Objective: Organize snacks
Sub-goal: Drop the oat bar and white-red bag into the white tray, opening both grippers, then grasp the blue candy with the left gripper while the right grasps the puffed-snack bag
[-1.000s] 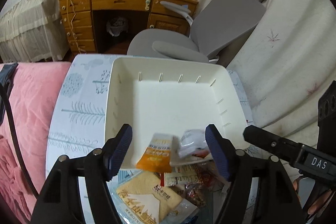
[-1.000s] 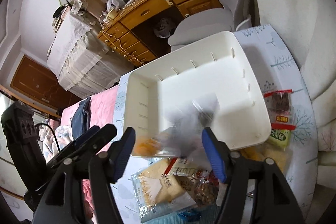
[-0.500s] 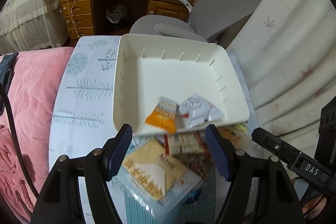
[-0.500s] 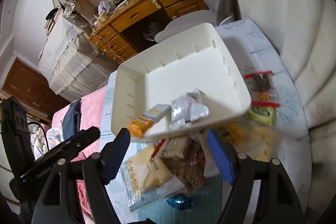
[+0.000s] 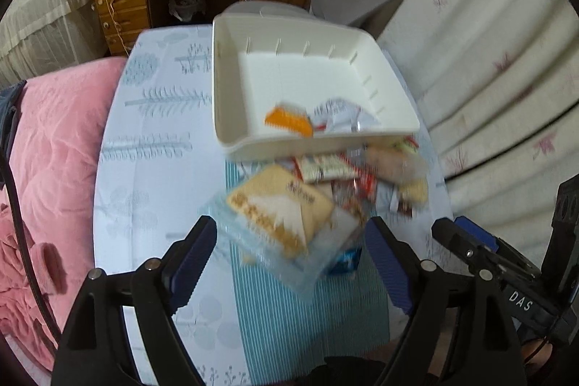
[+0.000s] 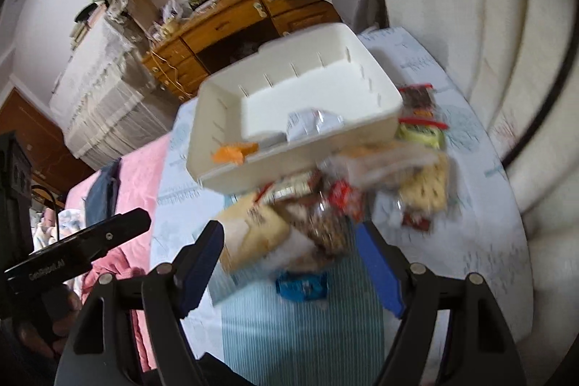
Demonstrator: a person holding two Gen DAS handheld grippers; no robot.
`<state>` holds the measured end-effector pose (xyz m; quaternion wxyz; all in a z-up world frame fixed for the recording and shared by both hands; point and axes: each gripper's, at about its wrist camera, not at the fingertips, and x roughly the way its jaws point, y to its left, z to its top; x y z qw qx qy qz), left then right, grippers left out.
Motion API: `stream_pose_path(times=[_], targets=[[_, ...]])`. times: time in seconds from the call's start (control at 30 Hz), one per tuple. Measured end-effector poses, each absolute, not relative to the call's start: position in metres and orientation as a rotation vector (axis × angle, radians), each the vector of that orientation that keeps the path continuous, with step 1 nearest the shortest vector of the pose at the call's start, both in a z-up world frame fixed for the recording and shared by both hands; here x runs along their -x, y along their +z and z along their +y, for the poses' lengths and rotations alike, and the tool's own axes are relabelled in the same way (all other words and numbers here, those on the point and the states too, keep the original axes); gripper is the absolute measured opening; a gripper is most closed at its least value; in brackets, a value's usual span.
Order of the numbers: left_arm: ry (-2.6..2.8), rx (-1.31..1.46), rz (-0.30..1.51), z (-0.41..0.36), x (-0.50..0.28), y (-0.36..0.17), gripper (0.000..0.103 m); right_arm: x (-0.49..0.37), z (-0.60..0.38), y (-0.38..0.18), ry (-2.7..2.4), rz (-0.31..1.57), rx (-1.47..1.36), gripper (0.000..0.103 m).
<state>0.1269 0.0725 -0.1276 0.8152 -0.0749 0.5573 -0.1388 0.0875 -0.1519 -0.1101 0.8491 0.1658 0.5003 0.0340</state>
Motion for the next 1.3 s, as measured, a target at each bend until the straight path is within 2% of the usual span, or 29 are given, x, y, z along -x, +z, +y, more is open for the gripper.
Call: stream_pose_path(times=[0.1,0.23,0.6,0.97,1.03,1.3], targets=[[-0.317,0.152,1.214,0.072,-0.114,-0.133,0.084,-0.072,-0.149,-0.113,0.037,1.063,-0.363,0.078],[-0.343,0.141,1.243,0.071,-0.099,-0.141,0.086,-0.052,-0.147,-0.117,-0.013,1.075,-0.36,0.086],[-0.331,0.097,1.347,0.049,-0.079,-0.172,0.087,-0.018,-0.174,-0.136,-0.115,1.126,-0.409,0.086],[-0.237,0.101,1.399,0.012,-0.09,-0.196,0.087,-0.04,-0.234,-0.161,-0.103,1.241,-0.457,0.086],[-0.216,0.11,1.418,0.004,-0.093,-0.203,0.091,-0.048,-0.244,-0.165,-0.085,1.26,-0.462,0.086],[-0.123,0.114,1.45,-0.025,-0.096,-0.226,0.092,-0.077,-0.269,-0.177,-0.013,1.323,-0.397,0.086]])
